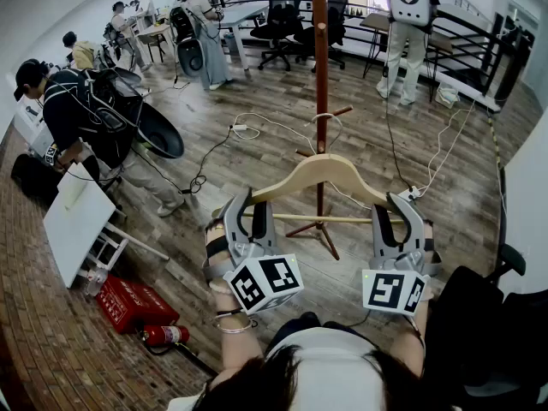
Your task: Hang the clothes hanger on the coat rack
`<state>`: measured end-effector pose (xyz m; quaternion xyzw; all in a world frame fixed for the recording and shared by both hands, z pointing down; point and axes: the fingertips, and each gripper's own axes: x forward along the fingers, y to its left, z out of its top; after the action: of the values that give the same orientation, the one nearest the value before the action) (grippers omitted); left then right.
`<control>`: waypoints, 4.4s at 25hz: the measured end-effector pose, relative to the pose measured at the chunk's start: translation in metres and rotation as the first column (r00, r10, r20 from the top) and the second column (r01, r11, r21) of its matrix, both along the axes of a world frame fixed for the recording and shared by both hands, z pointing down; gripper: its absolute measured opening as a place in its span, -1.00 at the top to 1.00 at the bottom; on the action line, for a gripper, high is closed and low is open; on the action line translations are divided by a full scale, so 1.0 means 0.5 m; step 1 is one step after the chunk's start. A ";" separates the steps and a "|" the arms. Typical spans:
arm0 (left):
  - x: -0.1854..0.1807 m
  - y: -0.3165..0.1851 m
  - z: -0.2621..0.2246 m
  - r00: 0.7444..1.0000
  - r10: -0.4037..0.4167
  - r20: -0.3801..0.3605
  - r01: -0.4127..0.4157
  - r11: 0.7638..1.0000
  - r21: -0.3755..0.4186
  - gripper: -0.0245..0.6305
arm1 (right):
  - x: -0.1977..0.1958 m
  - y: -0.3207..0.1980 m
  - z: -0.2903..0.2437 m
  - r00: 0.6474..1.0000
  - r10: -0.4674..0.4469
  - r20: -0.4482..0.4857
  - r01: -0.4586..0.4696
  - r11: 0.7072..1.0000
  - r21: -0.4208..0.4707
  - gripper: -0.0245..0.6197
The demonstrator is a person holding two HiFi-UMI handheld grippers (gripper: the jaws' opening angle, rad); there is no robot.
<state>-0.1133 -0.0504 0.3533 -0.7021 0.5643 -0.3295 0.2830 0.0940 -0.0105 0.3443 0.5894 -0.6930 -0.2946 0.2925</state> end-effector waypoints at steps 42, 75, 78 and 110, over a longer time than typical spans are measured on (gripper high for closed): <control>-0.007 -0.088 -0.011 0.998 0.054 -0.028 -0.053 0.998 0.023 0.56 | -0.013 -0.072 -0.012 0.997 0.082 0.012 -0.082 0.995 0.051 0.56; 0.069 -0.313 -0.054 0.998 0.063 -0.009 -0.062 0.997 0.048 0.56 | 0.065 -0.303 -0.052 0.997 0.068 0.021 -0.069 0.994 0.088 0.56; 0.067 -0.326 -0.052 0.998 0.062 0.010 -0.062 0.997 0.050 0.56 | 0.066 -0.317 -0.057 0.998 0.064 0.020 -0.065 0.994 0.091 0.56; 0.102 -0.461 -0.106 1.000 0.004 -0.027 -0.003 0.999 0.047 0.56 | 0.103 -0.482 -0.104 1.000 -0.008 0.019 0.006 0.994 0.107 0.56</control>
<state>-0.0621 -0.2810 0.3004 -0.7004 0.5745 -0.3062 0.2926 0.1454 -0.2513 0.2925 0.6047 -0.6811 -0.3264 0.2528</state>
